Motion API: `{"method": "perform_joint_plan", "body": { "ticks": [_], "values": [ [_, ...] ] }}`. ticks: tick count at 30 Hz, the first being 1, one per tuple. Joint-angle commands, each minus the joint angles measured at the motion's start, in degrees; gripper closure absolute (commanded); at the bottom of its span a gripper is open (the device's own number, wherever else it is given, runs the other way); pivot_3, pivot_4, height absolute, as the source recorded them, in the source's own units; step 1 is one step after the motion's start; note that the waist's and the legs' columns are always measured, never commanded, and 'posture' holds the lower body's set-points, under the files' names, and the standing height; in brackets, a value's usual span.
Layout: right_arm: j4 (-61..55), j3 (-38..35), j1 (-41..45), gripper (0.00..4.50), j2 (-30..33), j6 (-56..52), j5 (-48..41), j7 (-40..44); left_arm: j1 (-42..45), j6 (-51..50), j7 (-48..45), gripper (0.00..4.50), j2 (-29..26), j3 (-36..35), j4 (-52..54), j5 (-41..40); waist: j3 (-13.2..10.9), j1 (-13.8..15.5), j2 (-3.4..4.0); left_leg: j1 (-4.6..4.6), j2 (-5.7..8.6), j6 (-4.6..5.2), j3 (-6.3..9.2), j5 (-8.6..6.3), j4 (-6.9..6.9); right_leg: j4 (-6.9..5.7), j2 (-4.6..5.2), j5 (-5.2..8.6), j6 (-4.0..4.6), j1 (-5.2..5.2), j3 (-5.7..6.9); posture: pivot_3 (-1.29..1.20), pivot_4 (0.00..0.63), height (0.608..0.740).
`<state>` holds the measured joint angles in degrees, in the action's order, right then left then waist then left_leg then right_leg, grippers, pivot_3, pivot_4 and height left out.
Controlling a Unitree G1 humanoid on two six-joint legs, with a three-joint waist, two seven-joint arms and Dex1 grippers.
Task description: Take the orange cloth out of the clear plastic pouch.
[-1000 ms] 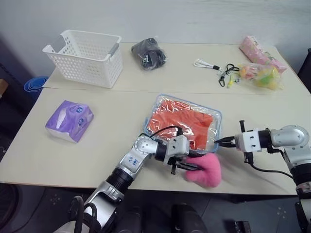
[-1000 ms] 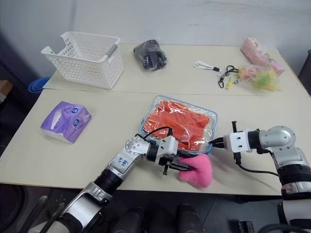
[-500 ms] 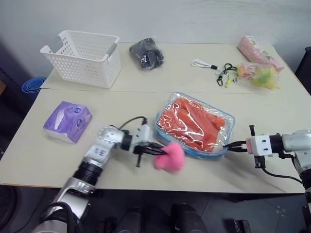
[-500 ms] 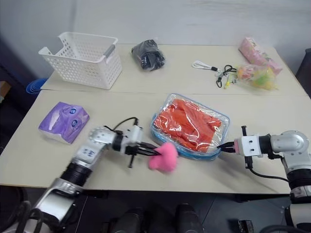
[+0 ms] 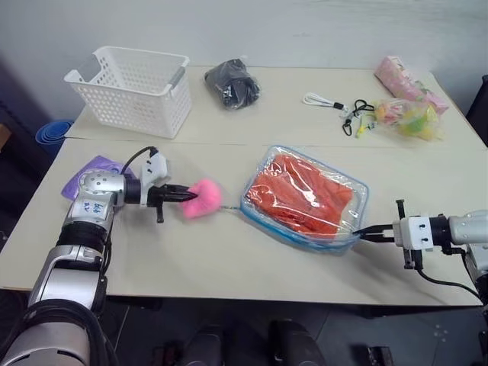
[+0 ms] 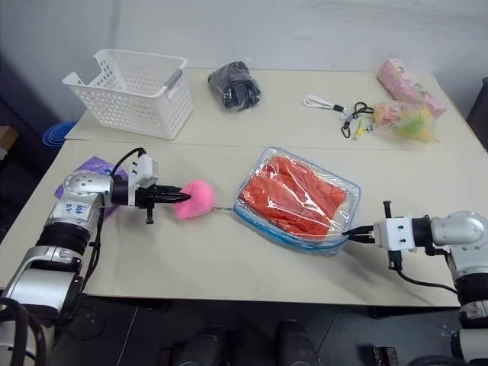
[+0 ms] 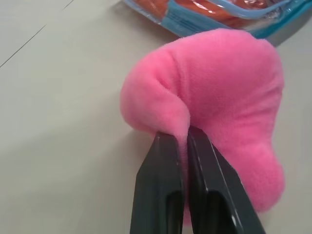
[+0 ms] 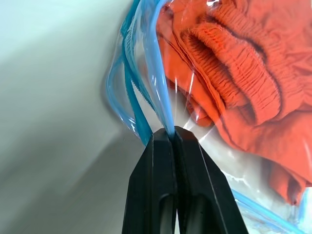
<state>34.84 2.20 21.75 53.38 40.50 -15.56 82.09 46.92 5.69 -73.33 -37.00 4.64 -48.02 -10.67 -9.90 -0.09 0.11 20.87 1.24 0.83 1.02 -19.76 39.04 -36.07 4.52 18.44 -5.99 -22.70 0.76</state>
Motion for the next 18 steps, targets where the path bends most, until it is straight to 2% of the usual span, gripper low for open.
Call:
{"method": "perform_joint_plan", "body": {
  "ticks": [1, 3, 9, 11, 15, 18],
  "values": [
    [-11.68, -5.65, -6.28, 4.28, 0.87, -12.62, -7.28, -4.75, -0.48, -0.55, -3.15, 3.14, -0.03, -2.79, 5.09, -3.12, 0.0, 0.17, 0.0, 0.23, -0.01, -0.01, 0.05, 0.01, 0.07, -0.1, 0.0, 0.0, 0.0, -0.16, 0.05, 0.0, 0.15, 0.74],
    [-19.71, -9.46, -12.35, 3.85, 1.16, -18.97, -10.58, -8.13, -1.05, 0.44, -4.28, 2.54, 0.51, -3.61, 9.04, -4.37, 0.0, 0.37, 0.0, 0.42, 0.01, -0.02, 0.11, 0.01, 0.14, -0.38, 0.06, 0.0, -0.01, -0.36, 0.1, 0.0, 0.15, 0.74],
    [-39.85, -21.99, -31.37, 1.95, 1.04, -34.46, -16.84, -16.26, -1.33, 5.8, -6.23, 0.84, 3.01, -3.36, 17.87, -5.81, 0.0, 1.56, -0.01, 0.4, 0.03, -0.06, 0.08, 0.01, 0.17, -0.25, 0.03, 0.0, -0.01, -0.38, 0.08, 0.0, 0.15, 0.74],
    [-43.96, -25.05, -35.04, 1.39, 0.11, -37.65, -17.81, -18.39, -1.58, 6.29, -6.59, 0.32, 4.18, -2.33, 19.88, -5.58, -0.02, 1.62, -0.05, 0.4, 0.07, -0.06, 0.05, 0.01, 0.18, -0.25, 0.04, -0.01, -0.01, -0.36, 0.03, 0.0, 0.15, 0.74],
    [-56.15, -30.22, -45.85, 0.11, -6.63, -38.71, -16.68, -24.45, -1.08, 8.92, -7.23, 0.27, 9.73, 2.03, 20.99, -3.49, -0.03, 1.86, -0.06, 0.31, 0.07, -0.04, 0.09, 0.02, 0.15, -0.16, 0.01, -0.01, -0.02, -0.22, 0.05, 0.0, 0.15, 0.74],
    [-60.92, -29.89, -48.66, 0.02, -13.53, -33.48, -16.58, -25.76, -0.04, 13.42, -5.81, 0.27, 13.98, 4.81, 15.76, -0.15, -0.04, 1.59, -0.08, 0.32, 0.08, -0.01, 0.03, 0.01, 0.14, -0.17, -0.04, -0.03, -0.05, -0.21, -0.02, 0.0, 0.15, 0.74]
  ]
}}
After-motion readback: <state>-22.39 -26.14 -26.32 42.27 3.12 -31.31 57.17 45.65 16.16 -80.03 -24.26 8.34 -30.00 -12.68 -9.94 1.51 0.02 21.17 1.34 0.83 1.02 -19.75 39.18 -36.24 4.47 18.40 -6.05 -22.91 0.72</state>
